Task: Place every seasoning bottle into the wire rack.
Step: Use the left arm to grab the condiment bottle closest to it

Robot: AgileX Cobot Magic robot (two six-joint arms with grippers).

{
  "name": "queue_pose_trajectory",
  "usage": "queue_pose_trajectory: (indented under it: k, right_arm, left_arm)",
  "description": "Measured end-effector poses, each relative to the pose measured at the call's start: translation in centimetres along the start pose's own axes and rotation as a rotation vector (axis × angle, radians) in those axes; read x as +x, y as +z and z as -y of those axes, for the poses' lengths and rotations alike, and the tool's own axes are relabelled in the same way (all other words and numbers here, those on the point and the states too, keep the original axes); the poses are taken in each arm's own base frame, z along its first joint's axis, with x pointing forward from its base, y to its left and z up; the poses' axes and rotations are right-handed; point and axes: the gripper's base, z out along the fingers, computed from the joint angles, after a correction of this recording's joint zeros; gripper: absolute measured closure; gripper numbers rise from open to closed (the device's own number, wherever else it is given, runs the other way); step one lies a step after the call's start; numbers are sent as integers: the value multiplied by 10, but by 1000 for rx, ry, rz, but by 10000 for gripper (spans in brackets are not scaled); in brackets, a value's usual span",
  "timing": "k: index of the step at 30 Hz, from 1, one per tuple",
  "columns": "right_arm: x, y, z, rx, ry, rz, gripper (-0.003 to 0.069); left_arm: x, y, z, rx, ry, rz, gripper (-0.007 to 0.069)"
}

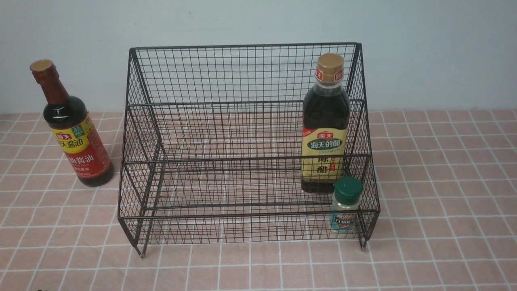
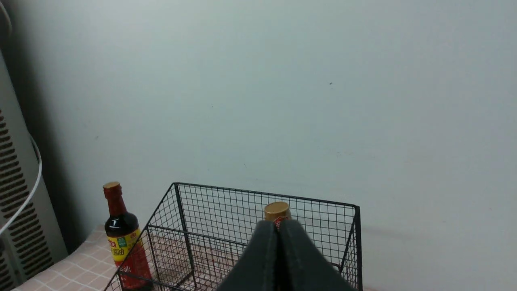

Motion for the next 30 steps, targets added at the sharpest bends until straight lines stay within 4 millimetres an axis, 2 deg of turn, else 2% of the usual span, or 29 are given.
queue_pose_trajectory:
  k: [4,11,14,15,21,22,25,26,27,28,30]
  right_arm:
    - [12,-4,0,-22,-2,63,672]
    - [33,9,-1,-51,-19,98,672]
    - [56,17,0,-60,-31,77,672]
    - [57,17,0,-60,-33,76,672]
    - [104,21,8,17,-65,78,672]
    - [124,23,13,77,-78,62,672]
    - [157,24,23,177,-94,33,672]
    - [174,23,29,227,-98,8,672]
    - [174,23,28,226,-98,13,672]
    - [193,22,35,284,-99,-21,672]
    - [201,20,38,335,-98,-42,672]
  left_arm:
    - [0,0,0,0,0,0,631]
    - [0,0,0,0,0,0,631]
    - [0,0,0,0,0,0,631]
    - [0,0,0,0,0,0,631]
    - [0,0,0,0,0,0,631]
    - [0,0,0,0,0,0,631]
    - [0,0,0,0,0,0,631]
    - [0,0,0,0,0,0,631]
    - [0,0,0,0,0,0,631]
    - [0,0,0,0,0,0,631]
    - [0,0,0,0,0,0,631]
